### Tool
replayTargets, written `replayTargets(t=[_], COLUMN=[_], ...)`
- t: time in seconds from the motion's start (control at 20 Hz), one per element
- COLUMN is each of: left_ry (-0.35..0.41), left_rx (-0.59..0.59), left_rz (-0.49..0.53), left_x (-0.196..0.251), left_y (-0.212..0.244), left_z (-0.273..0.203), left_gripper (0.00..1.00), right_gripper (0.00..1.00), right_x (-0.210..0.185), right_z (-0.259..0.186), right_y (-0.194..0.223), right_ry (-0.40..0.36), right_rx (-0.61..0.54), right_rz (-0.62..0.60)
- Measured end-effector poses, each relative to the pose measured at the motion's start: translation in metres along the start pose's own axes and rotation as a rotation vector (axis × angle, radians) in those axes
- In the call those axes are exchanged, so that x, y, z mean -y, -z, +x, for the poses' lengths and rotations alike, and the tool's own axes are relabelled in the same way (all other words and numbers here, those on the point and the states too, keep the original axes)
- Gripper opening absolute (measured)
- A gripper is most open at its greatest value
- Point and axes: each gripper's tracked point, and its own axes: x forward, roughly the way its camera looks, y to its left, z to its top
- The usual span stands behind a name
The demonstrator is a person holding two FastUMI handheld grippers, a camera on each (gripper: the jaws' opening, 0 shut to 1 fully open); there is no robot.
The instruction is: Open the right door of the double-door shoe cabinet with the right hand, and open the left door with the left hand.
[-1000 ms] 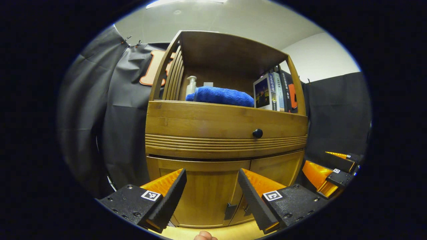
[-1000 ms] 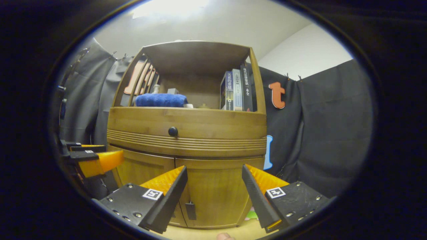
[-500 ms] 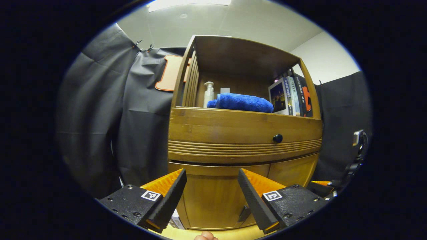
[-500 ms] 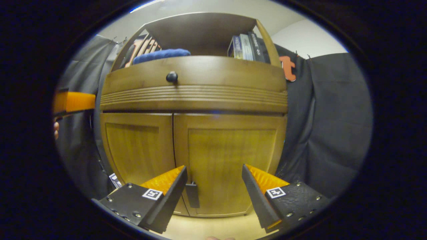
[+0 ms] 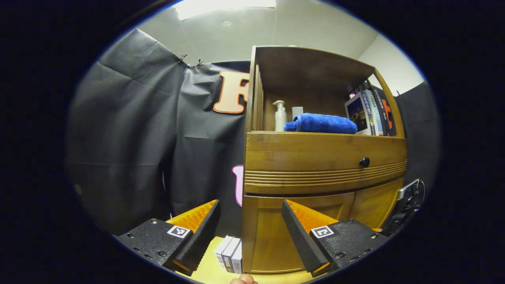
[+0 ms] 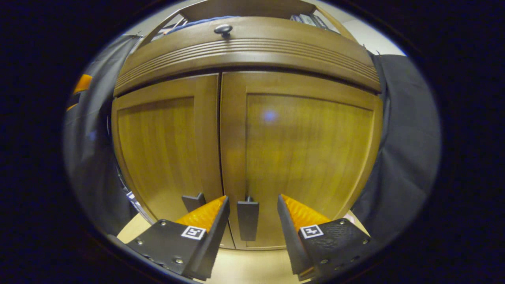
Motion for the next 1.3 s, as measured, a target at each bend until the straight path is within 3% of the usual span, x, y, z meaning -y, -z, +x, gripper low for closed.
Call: replayTargets(t=[0.05,0.1,0.2,0.3,0.35,0.45,0.95,1.3], left_ry=[-0.007,-0.012,-0.015,-0.016,-0.016,-0.016,-0.026,0.012], left_rx=[0.003,0.006,0.008,0.013,0.016,0.018,0.008,-0.004], left_rz=[0.001,0.002,0.009,0.013,0.014,0.010,-0.014,-0.030], left_x=[-0.002,-0.004,-0.006,-0.007,-0.007,-0.007,-0.016,-0.005], left_y=[0.000,-0.001,-0.002,-0.004,-0.004,-0.005,-0.007,-0.003], left_z=[0.000,0.000,0.000,0.001,0.000,-0.001,-0.013,-0.016], left_gripper=[0.95,0.92,0.92,0.92,0.92,0.92,0.92,0.92], right_gripper=[0.72,0.72,0.49,0.47,0.47,0.29,0.29,0.24], right_x=[-0.002,-0.003,-0.006,-0.009,-0.002,-0.005,0.005,0.013], right_z=[0.005,0.004,0.015,0.020,0.016,0.025,-0.001,-0.024], right_y=[0.003,0.002,0.008,0.014,0.016,0.016,0.014,0.021], right_ry=[-0.004,0.003,-0.002,-0.015,0.019,0.020,0.122,0.131], right_rx=[-0.005,-0.009,-0.018,-0.042,-0.052,-0.047,-0.012,-0.007], right_rz=[-0.002,-0.005,0.000,0.006,0.006,0.049,0.081,0.109])
